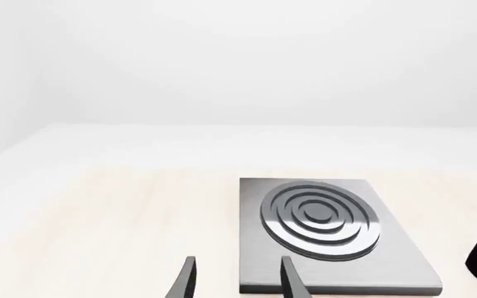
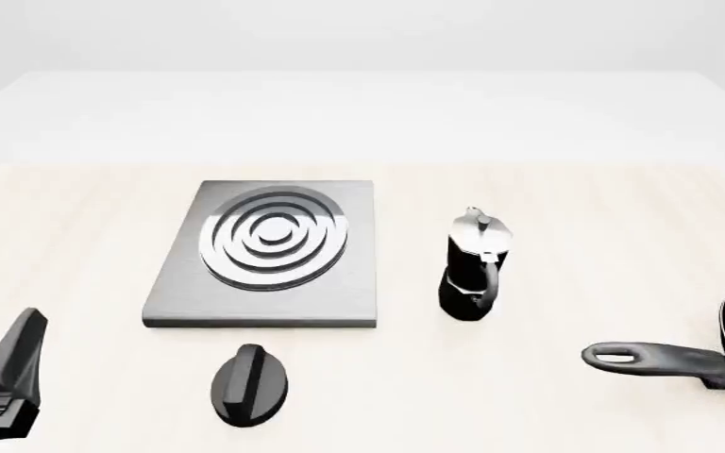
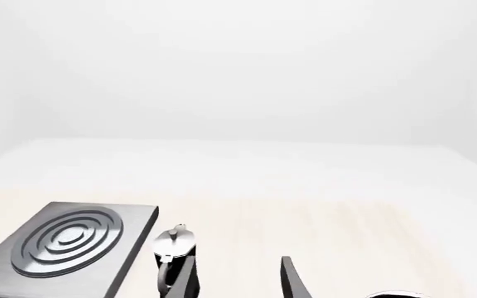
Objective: Put the frying pan on the stove.
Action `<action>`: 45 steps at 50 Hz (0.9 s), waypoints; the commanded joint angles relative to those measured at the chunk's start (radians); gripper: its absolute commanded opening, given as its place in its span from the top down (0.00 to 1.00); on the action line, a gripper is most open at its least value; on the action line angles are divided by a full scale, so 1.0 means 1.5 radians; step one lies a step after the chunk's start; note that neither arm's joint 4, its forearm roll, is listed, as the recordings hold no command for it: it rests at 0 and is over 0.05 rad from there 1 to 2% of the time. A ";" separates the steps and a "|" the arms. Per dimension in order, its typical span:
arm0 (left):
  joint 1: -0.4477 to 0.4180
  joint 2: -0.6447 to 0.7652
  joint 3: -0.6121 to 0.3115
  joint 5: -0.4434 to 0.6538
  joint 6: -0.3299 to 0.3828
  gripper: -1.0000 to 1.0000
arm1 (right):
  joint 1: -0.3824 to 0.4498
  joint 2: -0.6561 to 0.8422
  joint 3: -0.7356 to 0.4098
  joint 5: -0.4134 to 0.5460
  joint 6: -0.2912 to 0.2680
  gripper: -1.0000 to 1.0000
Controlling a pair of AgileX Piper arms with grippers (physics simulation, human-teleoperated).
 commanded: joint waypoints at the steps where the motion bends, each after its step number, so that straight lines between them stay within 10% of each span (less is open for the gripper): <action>1: -0.001 0.001 -0.002 0.000 -0.001 0.00 | 0.017 0.000 -0.101 0.100 -0.002 0.00; 45: -0.005 -0.005 -0.002 0.005 0.002 0.00 | 0.052 0.000 -0.536 0.534 0.009 0.00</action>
